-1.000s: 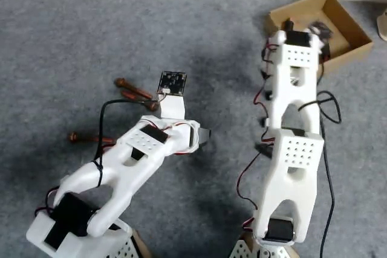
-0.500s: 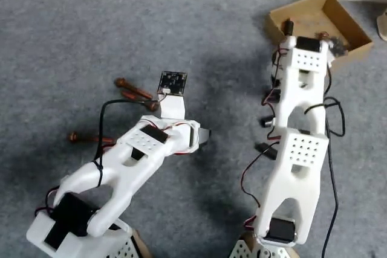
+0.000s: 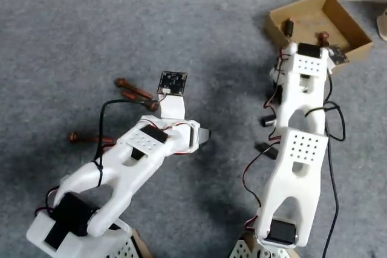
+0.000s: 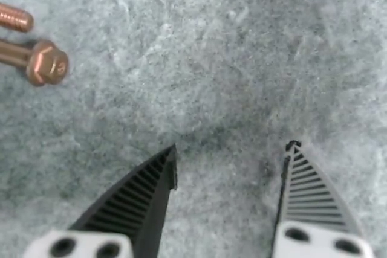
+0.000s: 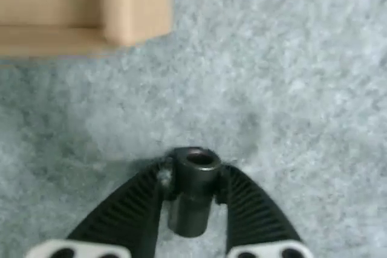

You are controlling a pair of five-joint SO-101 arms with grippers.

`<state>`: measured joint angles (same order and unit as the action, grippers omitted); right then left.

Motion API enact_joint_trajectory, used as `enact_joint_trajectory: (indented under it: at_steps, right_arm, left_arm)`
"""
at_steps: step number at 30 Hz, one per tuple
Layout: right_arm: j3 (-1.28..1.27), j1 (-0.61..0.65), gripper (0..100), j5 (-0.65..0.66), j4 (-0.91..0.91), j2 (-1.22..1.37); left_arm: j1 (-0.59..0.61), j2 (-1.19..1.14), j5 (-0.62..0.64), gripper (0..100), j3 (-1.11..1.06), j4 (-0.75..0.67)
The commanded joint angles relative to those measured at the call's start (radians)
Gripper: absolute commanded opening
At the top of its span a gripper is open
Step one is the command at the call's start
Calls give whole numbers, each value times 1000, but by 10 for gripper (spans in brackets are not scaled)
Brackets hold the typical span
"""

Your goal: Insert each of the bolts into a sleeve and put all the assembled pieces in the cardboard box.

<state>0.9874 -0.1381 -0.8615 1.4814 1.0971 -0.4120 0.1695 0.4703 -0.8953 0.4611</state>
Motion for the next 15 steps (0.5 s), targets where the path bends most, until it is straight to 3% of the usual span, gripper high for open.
enact_joint_trajectory:
  at_steps: [1,9,12,15]
  right_arm:
    - [58,-1,2,-2,-4,22]
    - [255,93,5,140,278,21]
    - [351,114,5,141,288,4]
    - [252,113,5,143,285,-42]
  left_arm:
    - [7,2,3,273,47,3]
    - [8,2,3,273,48,3]
    - [13,2,9,273,48,5]
    - [31,4,21,271,64,6]
